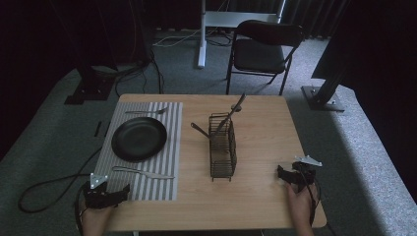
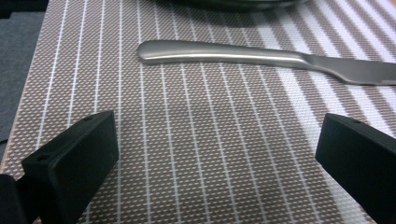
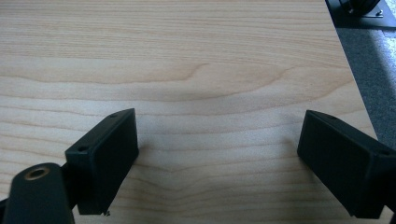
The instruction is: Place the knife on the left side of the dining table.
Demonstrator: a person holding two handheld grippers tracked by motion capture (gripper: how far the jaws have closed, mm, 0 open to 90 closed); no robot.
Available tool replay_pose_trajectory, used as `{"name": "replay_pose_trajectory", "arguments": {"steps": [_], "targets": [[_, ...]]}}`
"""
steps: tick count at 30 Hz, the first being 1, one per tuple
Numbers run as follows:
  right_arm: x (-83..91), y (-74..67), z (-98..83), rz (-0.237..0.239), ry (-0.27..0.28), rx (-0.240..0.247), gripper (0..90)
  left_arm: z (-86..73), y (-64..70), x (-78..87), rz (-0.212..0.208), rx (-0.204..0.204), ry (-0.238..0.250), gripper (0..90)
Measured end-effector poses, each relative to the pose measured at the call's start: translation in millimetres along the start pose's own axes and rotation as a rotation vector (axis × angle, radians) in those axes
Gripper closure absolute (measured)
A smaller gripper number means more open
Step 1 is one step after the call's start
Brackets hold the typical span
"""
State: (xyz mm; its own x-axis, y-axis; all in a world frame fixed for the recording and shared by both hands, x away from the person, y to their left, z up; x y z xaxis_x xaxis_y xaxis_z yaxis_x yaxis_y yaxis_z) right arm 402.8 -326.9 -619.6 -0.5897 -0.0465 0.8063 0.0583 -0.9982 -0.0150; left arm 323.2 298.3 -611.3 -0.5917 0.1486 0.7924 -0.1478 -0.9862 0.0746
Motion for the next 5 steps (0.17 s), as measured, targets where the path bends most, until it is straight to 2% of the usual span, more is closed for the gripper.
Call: {"name": "replay_pose_trajectory", "arguments": {"steps": [5], "targets": [[0.0,0.0,0.0,0.0,0.0,0.0,11.4,-0.2,-0.2,0.6,0.002,-0.004,0.003,0.0]]}}
Point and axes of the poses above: each handheld gripper's, and its own axes: x roughly backward along the jaws, z roughly out of its top, y roughly to its right, the point moved 10 cm from there along -x, roughly forward along the jaws, and after that the axes turned 10 degrees about -y, right-handed, at the moved point
